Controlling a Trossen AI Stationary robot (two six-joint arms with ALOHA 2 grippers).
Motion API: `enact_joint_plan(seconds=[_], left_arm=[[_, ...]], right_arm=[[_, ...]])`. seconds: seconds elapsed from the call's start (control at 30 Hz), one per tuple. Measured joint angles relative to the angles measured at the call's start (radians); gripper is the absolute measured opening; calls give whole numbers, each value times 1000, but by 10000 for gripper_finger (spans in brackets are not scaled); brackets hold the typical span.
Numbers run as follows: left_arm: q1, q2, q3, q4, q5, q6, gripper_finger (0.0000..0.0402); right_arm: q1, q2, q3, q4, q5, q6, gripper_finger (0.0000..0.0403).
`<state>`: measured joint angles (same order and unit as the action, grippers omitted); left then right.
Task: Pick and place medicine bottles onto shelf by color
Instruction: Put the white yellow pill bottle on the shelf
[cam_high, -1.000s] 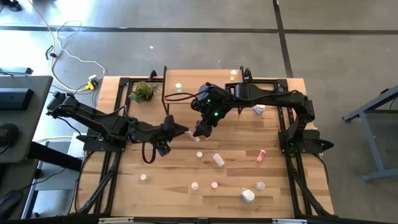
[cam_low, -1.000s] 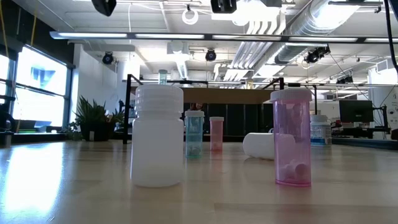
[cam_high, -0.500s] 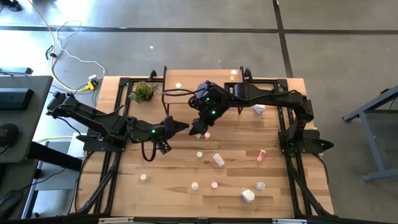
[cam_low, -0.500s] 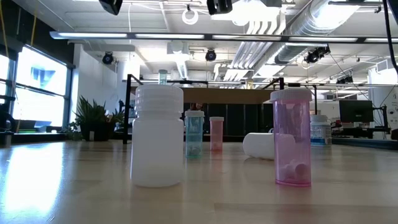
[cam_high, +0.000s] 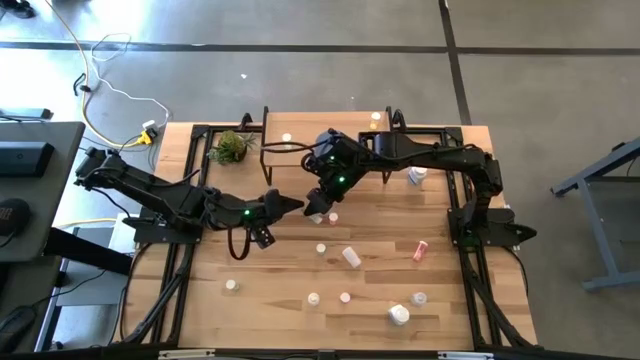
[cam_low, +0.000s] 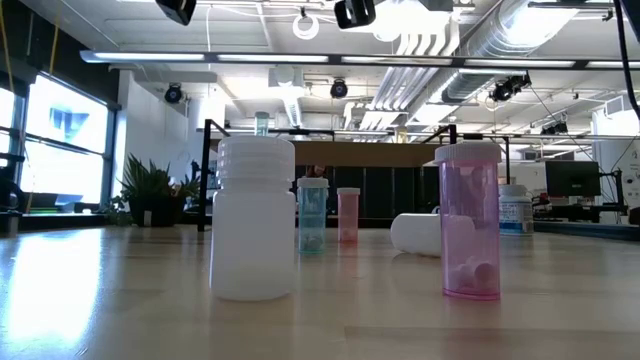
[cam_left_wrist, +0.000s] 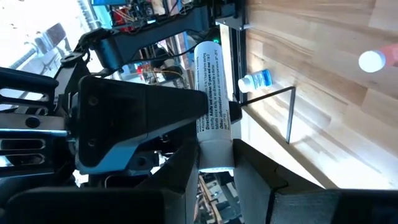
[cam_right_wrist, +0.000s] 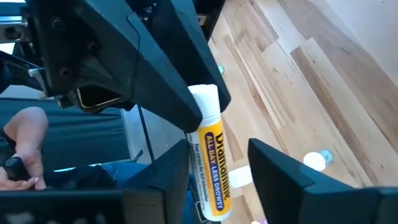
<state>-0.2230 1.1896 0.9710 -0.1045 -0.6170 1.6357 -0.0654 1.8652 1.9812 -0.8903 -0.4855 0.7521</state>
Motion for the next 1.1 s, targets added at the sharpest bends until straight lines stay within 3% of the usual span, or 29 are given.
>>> enact_joint_plan(seconds=[0.3, 0.7, 1.1], left_arm=[[0, 1, -2, -5, 0, -9, 77], [0, 0, -2, -3, -4, -127, 130], [-1, -2, -1, 27, -289, -509, 160]], right_arm=[[1, 0, 0, 4, -5, 2, 59], [1, 0, 1, -9, 11, 11, 59], [-18, 1, 1, -16, 91, -17, 59]])
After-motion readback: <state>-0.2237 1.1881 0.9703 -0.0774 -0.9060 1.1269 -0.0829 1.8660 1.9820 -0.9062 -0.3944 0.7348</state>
